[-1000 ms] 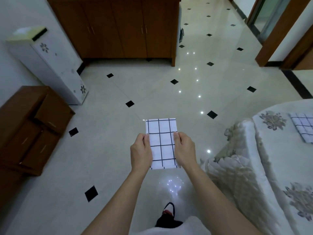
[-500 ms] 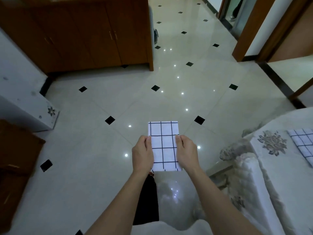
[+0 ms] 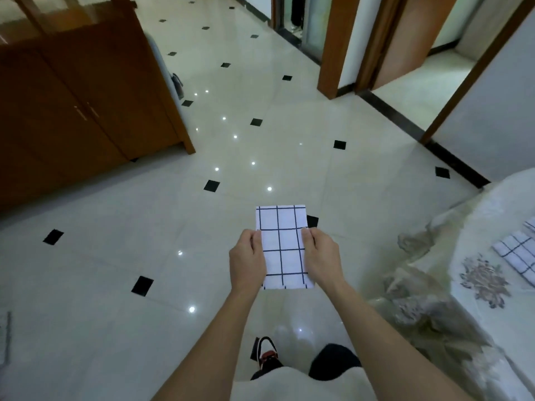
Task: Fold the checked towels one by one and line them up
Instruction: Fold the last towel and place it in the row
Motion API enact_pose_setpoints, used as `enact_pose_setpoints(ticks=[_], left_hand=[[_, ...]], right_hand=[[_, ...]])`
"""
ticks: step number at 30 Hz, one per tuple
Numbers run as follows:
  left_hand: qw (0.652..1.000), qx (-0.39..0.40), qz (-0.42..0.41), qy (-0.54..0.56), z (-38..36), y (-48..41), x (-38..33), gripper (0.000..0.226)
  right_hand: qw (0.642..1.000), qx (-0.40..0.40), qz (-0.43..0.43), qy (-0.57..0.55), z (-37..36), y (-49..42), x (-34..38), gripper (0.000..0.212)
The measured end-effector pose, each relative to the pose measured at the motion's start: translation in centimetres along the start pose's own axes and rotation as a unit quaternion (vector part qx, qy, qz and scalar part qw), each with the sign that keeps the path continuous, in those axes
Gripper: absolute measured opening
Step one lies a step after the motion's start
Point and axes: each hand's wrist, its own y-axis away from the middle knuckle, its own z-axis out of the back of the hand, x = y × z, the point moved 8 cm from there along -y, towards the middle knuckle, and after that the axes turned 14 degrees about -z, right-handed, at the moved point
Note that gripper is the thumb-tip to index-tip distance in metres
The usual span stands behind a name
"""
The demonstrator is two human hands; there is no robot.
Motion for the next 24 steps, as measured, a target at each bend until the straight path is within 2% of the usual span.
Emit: enact_pose_setpoints(ticks=[11,18,24], left_hand=[[0.985,0.147,-0.08,0.03,-12.8,-13.1,-5.2,0.03],[0.965,0.22,-0.138,0.025,-25.5,-21.3,-11.5,0.031],[0.951,0.269,-0.15,0.018,-36.7,-26.7,-18.0,0.029]], right_hand=[[0.989,-0.113,-0.085,-0.033,6.8,-11.7,-0.1,0.042],[0.973,-0.186,-0.106,-0.082,14.8,-22.4,-1.3,0.042],[0.96,-0.22,-0.138,-0.105,22.6,-31.4,-2.9,0.041]])
